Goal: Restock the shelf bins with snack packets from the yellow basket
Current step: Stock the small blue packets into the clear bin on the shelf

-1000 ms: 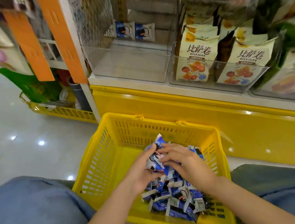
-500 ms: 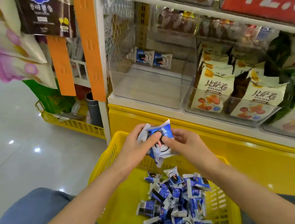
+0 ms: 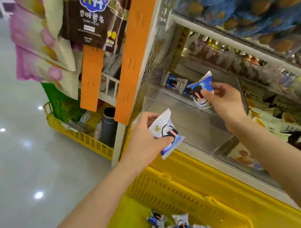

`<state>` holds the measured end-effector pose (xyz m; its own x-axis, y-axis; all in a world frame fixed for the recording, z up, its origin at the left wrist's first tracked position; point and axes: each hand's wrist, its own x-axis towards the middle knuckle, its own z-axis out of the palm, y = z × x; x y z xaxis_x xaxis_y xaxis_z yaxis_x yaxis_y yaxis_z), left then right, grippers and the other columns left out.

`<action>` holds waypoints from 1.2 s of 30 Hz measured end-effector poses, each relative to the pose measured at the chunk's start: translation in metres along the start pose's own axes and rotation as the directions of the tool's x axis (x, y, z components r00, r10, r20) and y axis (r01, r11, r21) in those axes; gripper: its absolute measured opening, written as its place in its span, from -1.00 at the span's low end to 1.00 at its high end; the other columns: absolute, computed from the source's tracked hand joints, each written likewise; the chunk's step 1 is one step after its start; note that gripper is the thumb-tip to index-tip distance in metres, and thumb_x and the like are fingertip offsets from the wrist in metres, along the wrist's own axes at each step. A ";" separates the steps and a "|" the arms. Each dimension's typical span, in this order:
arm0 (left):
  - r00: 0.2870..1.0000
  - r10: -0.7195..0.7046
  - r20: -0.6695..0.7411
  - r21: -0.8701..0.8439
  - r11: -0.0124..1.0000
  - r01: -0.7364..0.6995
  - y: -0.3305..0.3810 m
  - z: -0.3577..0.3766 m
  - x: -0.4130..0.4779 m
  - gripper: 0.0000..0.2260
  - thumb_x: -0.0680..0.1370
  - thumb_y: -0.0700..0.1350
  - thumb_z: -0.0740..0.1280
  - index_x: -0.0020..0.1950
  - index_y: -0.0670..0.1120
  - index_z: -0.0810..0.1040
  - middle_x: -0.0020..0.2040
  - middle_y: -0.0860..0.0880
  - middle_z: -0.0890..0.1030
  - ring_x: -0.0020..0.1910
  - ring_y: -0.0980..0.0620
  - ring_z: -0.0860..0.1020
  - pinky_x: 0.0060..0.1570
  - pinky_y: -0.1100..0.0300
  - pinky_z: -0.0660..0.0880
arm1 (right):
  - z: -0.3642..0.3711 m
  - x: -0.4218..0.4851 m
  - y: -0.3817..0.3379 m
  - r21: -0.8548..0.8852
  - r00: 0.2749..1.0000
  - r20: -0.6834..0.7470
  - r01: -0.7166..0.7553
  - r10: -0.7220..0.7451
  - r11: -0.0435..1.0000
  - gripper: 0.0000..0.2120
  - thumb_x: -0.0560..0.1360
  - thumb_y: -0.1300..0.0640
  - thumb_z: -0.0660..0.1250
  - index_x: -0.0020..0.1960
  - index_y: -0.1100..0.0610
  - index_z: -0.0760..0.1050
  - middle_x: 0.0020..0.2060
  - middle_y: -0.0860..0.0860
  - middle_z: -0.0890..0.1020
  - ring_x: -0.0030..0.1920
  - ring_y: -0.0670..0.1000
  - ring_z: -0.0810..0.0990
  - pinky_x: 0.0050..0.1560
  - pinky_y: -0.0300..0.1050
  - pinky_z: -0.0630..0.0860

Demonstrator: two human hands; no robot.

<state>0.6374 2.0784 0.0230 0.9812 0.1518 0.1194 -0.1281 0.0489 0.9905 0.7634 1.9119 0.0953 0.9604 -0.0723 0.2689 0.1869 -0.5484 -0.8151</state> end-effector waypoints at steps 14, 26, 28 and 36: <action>0.972 -0.039 -0.232 -0.140 0.990 0.007 -0.011 -0.049 0.045 -0.62 0.40 -0.17 0.46 0.19 -0.03 0.49 0.07 0.03 0.62 0.09 0.11 0.58 -0.03 0.10 0.60 | 0.104 0.130 0.031 -0.556 0.954 0.301 0.191 -0.018 0.809 -0.64 0.51 0.18 0.33 0.26 0.30 0.43 0.16 0.25 0.54 0.17 0.22 0.50 0.25 0.12 0.40; 0.971 -0.073 -0.228 -0.137 0.990 0.042 -0.028 -0.042 0.055 -0.61 0.40 -0.13 0.45 0.21 -0.01 0.49 0.07 0.07 0.62 0.09 0.15 0.58 -0.21 0.25 0.61 | 0.113 0.151 0.035 -0.689 0.907 0.391 0.400 -0.155 0.605 -0.74 0.50 0.09 0.35 0.14 0.18 0.52 0.09 0.16 0.59 0.07 0.15 0.55 0.11 0.08 0.50; 0.972 -0.071 -0.226 -0.137 0.990 0.040 -0.026 -0.041 0.054 -0.62 0.41 -0.12 0.44 0.20 -0.01 0.49 0.07 0.06 0.62 0.08 0.15 0.58 -0.21 0.21 0.62 | 0.115 0.151 0.032 -0.730 0.892 0.419 0.442 -0.169 0.521 -0.74 0.52 0.06 0.32 0.14 0.16 0.52 0.09 0.16 0.58 0.07 0.17 0.55 0.09 0.08 0.50; 0.974 -0.025 -0.224 -0.212 0.977 -0.023 -0.012 -0.037 0.047 -0.71 0.40 -0.13 0.44 0.08 0.06 0.51 0.00 0.12 0.63 0.06 0.20 0.59 -0.25 0.29 0.59 | 0.099 0.131 0.020 -0.674 0.893 0.412 0.433 -0.182 0.599 -0.67 0.56 0.11 0.25 0.26 0.26 0.44 0.18 0.23 0.53 0.19 0.21 0.48 0.19 0.06 0.43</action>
<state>0.6794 2.1210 0.0145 0.9268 0.3678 0.0763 -0.1788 0.2533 0.9507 0.9134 1.9736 0.0633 0.9085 0.3786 0.1771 0.3888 -0.9210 -0.0256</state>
